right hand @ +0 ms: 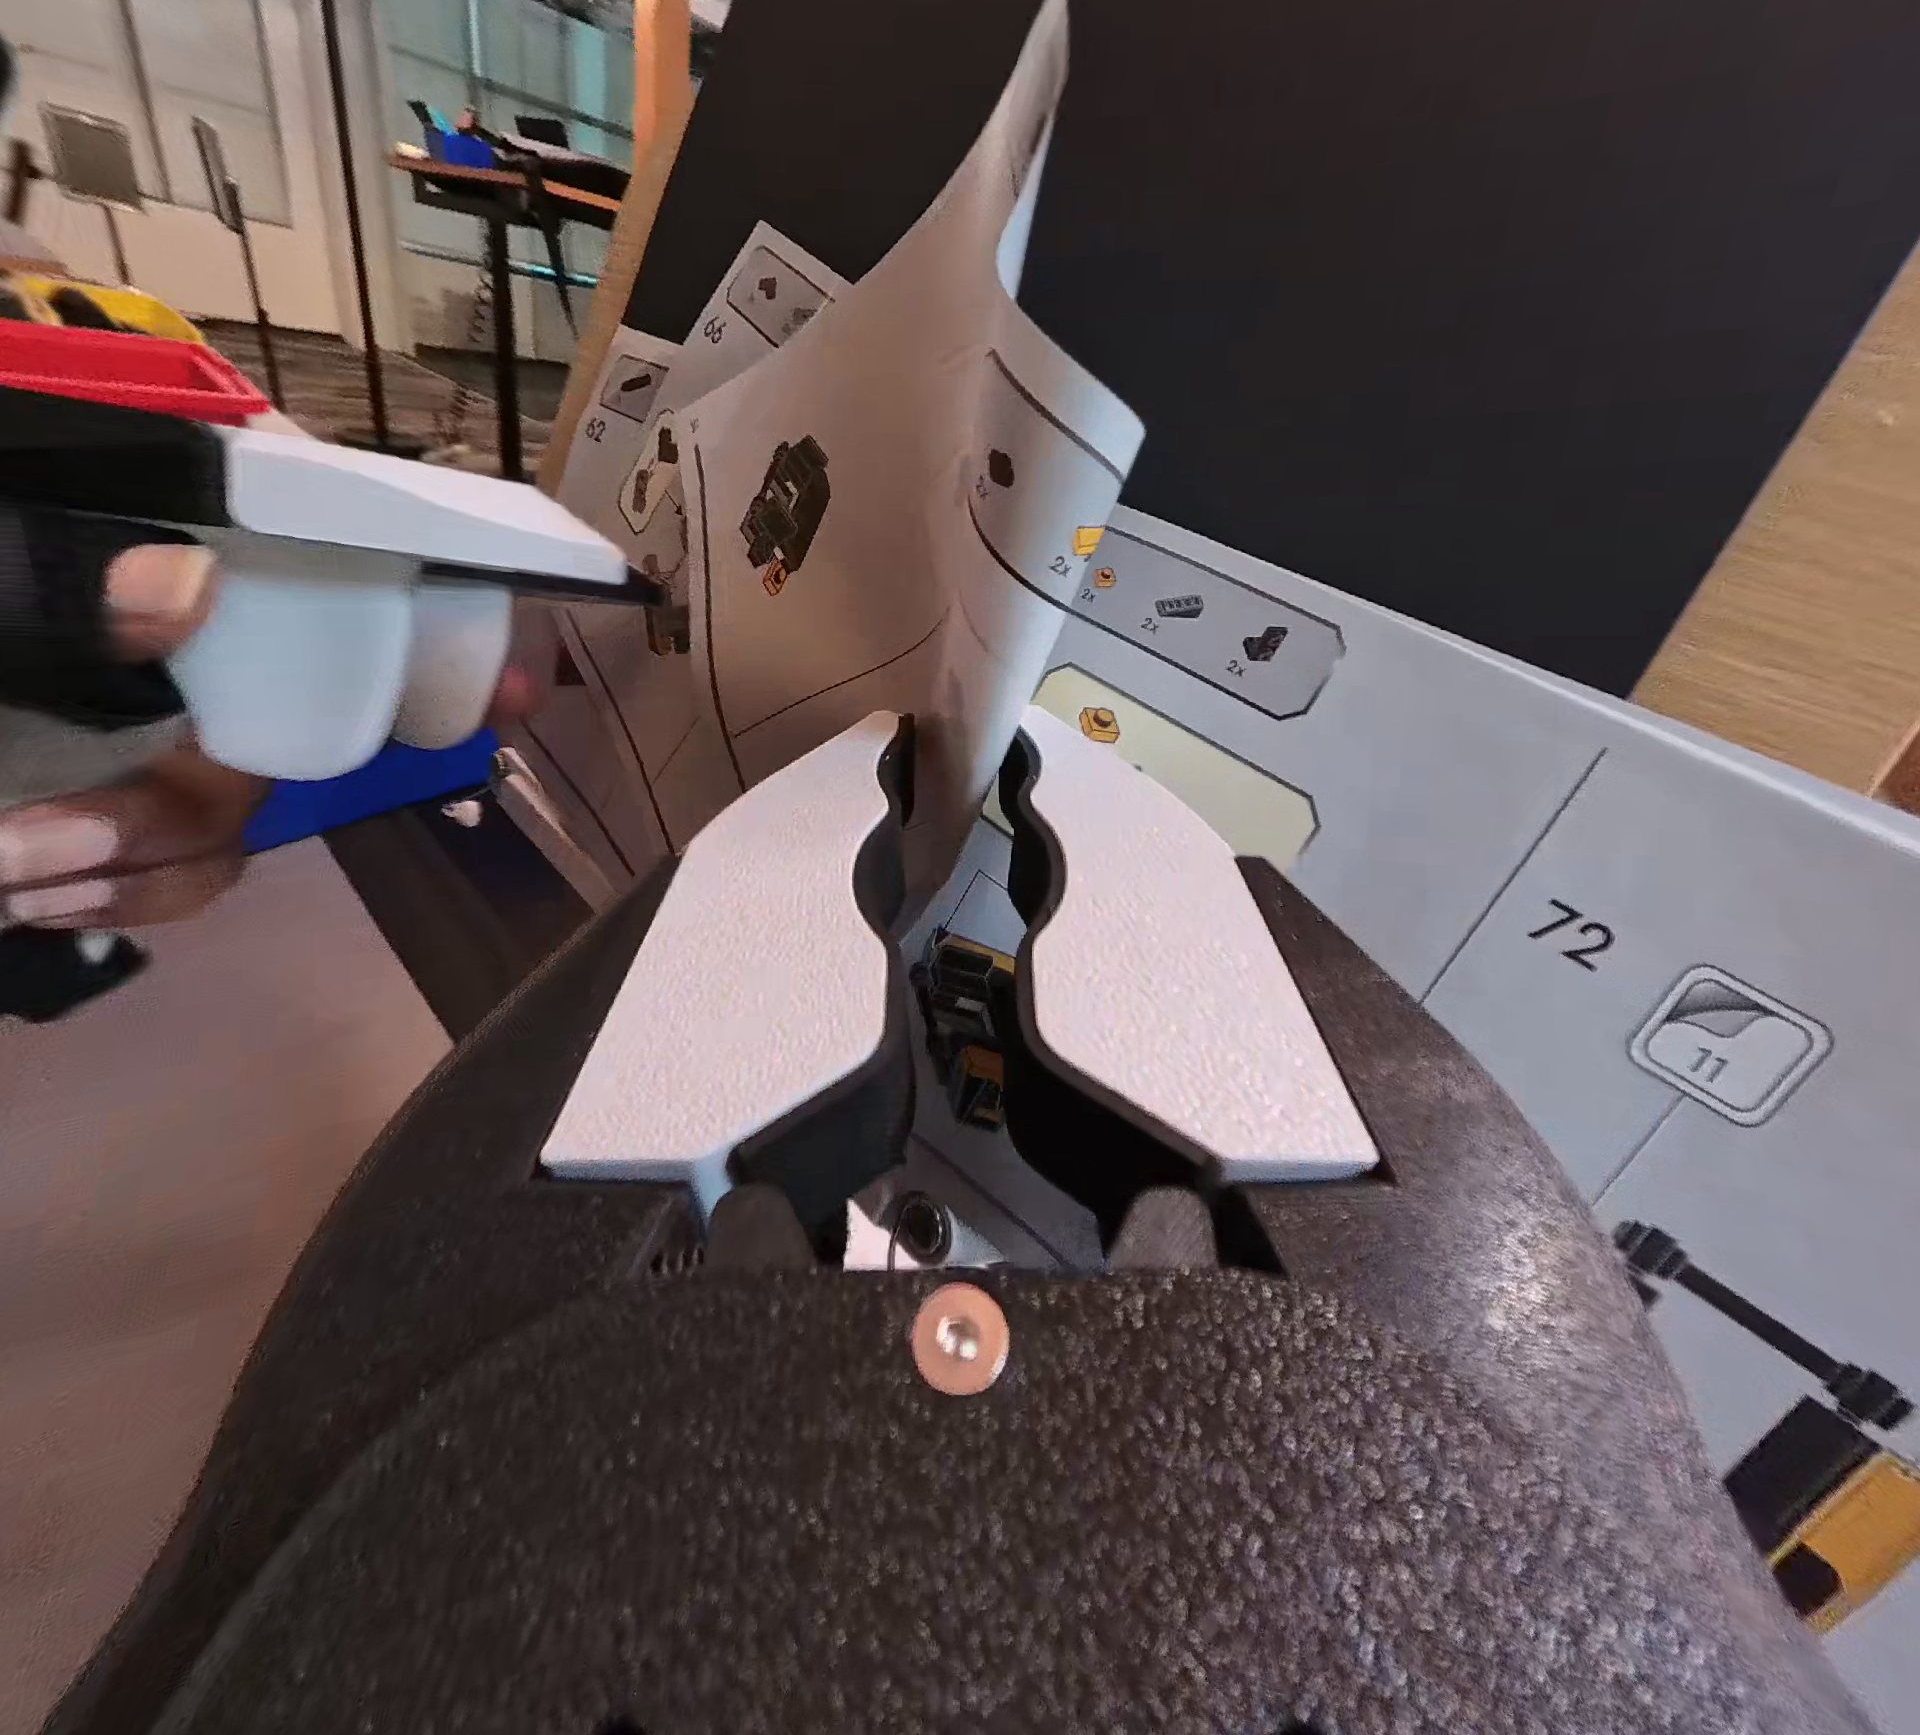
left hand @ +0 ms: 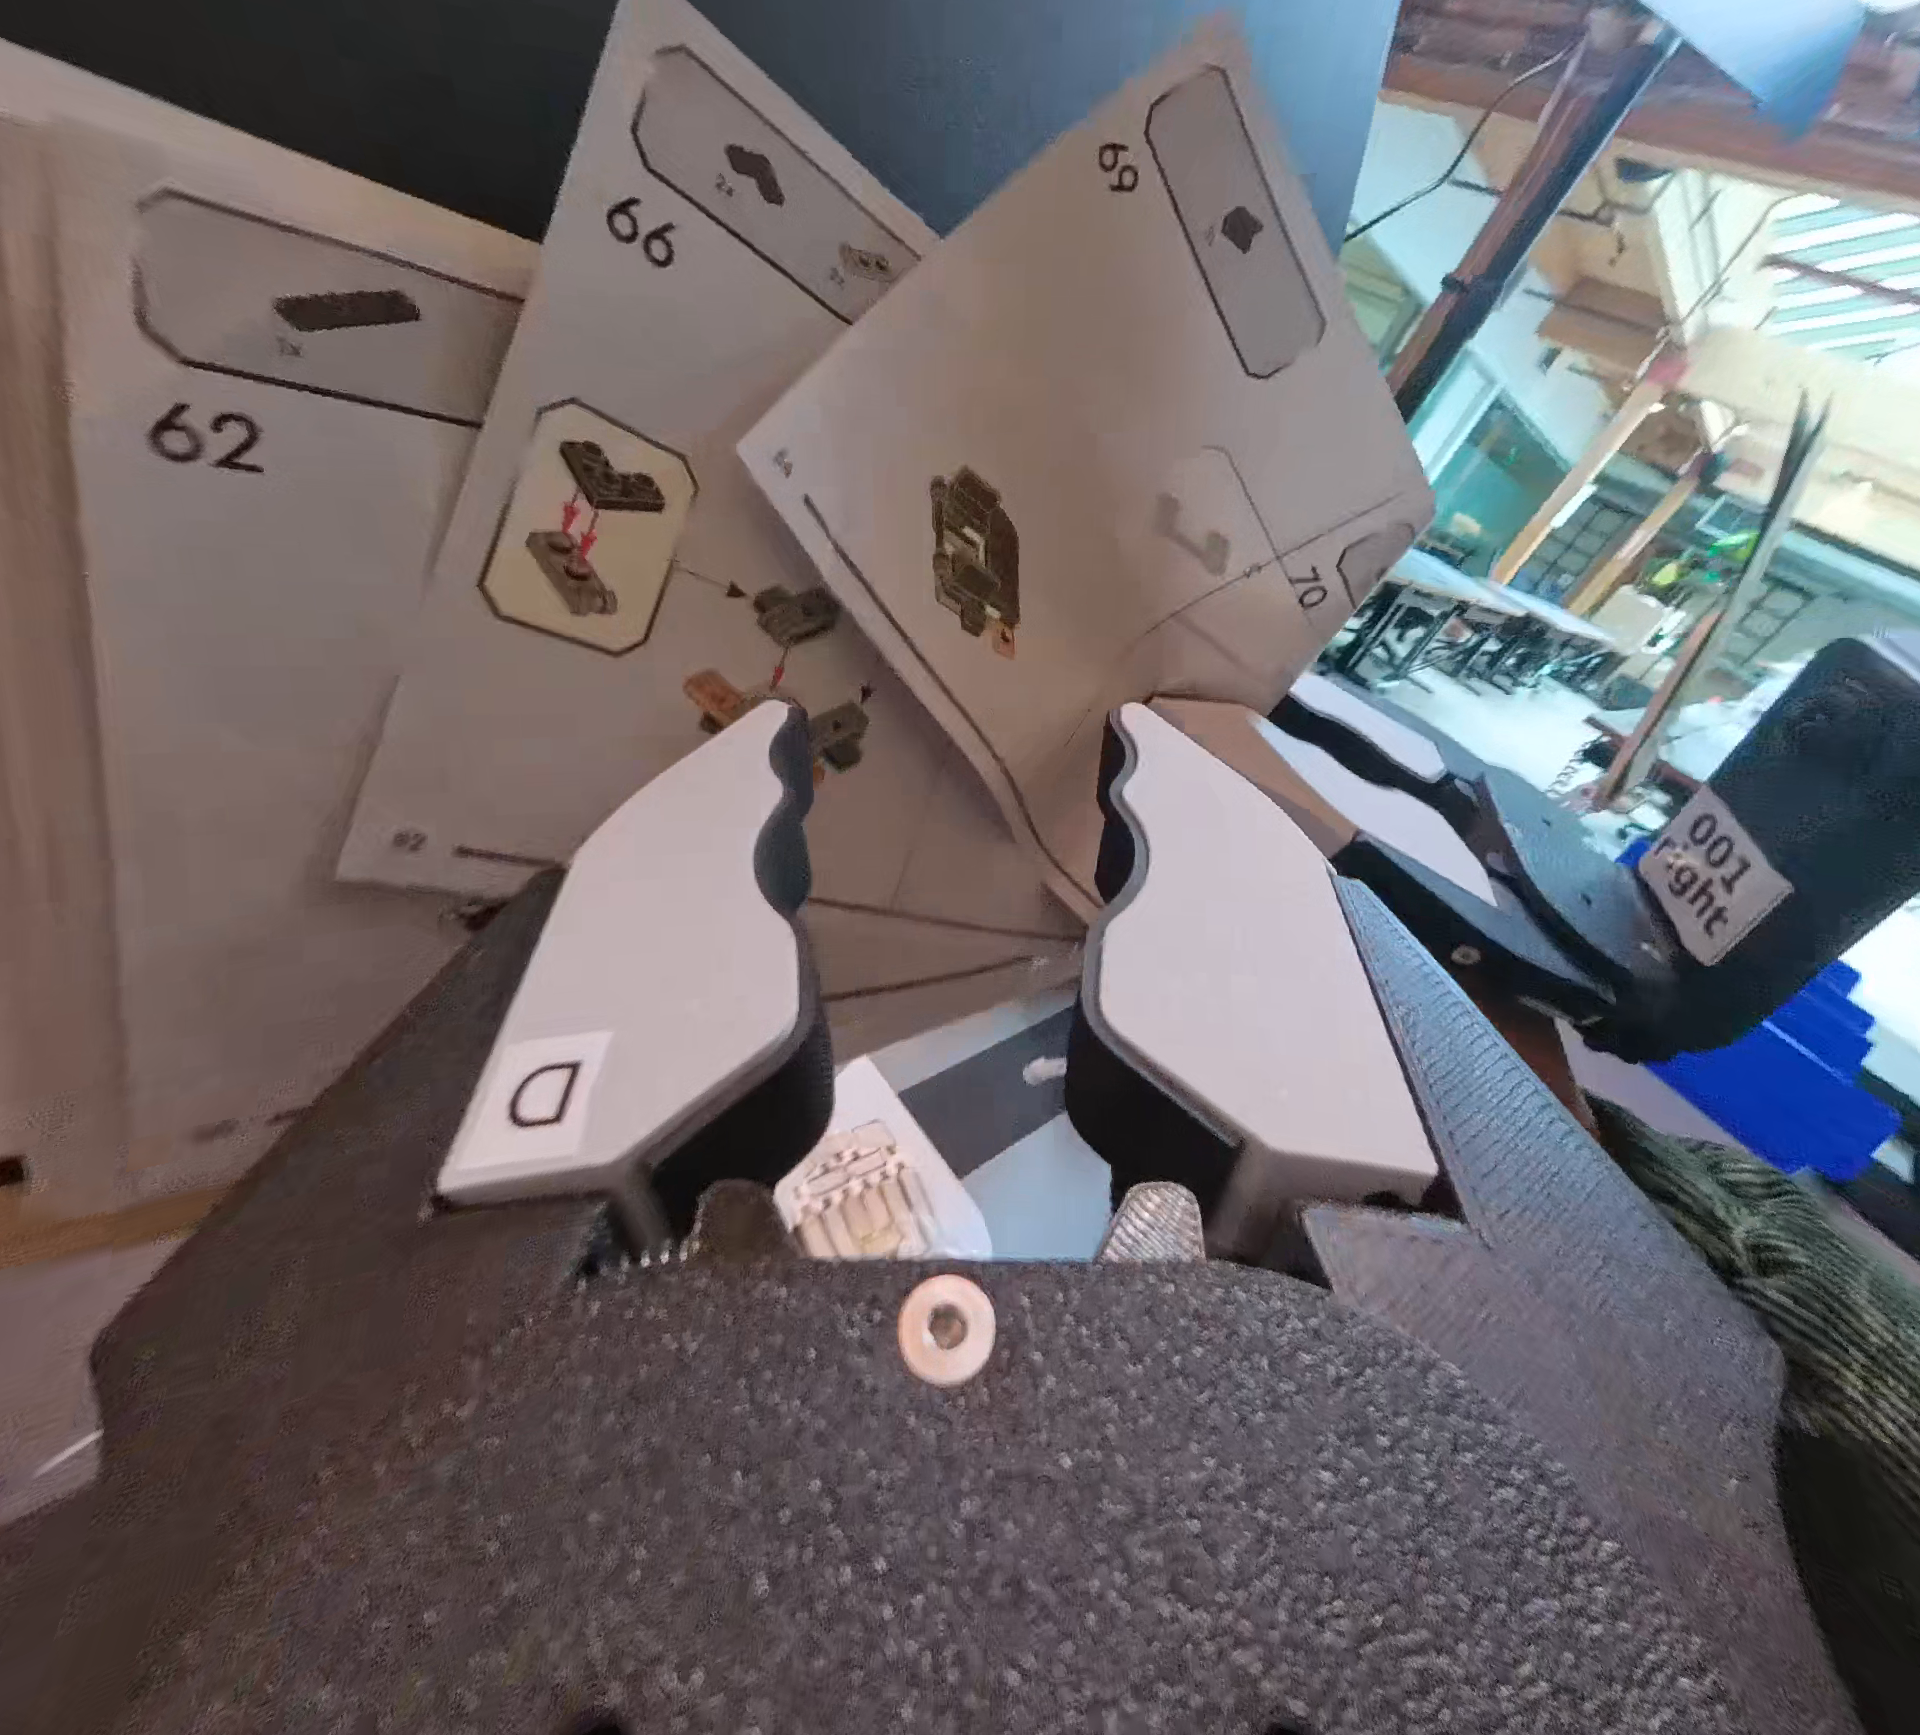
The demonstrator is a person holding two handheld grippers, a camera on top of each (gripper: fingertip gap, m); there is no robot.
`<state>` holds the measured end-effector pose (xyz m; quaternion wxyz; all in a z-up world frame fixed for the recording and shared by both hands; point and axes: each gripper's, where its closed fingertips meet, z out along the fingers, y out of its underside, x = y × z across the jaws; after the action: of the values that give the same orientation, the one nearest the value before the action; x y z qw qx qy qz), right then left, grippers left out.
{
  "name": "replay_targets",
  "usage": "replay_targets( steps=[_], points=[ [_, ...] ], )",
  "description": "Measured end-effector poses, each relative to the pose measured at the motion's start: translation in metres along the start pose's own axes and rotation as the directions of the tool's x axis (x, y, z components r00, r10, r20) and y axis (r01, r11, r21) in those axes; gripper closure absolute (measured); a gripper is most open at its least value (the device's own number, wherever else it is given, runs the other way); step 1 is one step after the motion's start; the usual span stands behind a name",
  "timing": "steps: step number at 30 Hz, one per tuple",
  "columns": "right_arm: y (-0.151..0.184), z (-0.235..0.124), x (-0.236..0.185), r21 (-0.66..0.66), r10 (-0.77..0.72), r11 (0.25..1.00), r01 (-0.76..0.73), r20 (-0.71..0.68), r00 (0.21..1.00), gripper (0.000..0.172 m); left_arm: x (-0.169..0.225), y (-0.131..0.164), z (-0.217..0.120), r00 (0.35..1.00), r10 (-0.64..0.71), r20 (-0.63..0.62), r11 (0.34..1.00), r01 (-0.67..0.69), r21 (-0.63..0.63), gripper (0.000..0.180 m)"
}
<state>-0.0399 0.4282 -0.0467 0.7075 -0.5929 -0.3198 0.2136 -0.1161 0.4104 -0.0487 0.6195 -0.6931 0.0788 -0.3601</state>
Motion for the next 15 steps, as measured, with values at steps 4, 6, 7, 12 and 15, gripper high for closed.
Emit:
replay_targets(
  steps=[4,6,7,12,15],
  points=[
    [0.001,-0.003,0.001,0.022,0.107,0.994,-0.109,0.076,0.991,0.159,0.014,-0.001,0.013,0.997,-0.009,-0.083,1.0,0.012,0.029,0.142],
    [0.002,-0.005,0.003,0.028,0.151,0.988,-0.155,0.096,0.984,0.158,0.025,-0.002,0.013,0.99,-0.001,-0.141,0.999,0.007,0.041,0.174],
    [0.002,-0.007,0.003,0.028,0.163,0.986,-0.167,0.105,0.981,0.157,0.029,-0.003,0.012,0.988,0.021,-0.154,0.998,-0.012,0.057,0.18],
    [-0.007,-0.036,0.011,0.055,0.194,0.978,-0.199,0.083,0.977,0.136,0.062,-0.001,0.005,0.96,0.164,-0.228,0.984,-0.144,0.102,0.18],
    [-0.023,-0.064,0.009,0.079,0.214,0.973,-0.219,0.068,0.975,0.11,0.089,0.01,0.005,0.913,0.317,-0.256,0.948,-0.295,0.119,0.18]
  ],
)
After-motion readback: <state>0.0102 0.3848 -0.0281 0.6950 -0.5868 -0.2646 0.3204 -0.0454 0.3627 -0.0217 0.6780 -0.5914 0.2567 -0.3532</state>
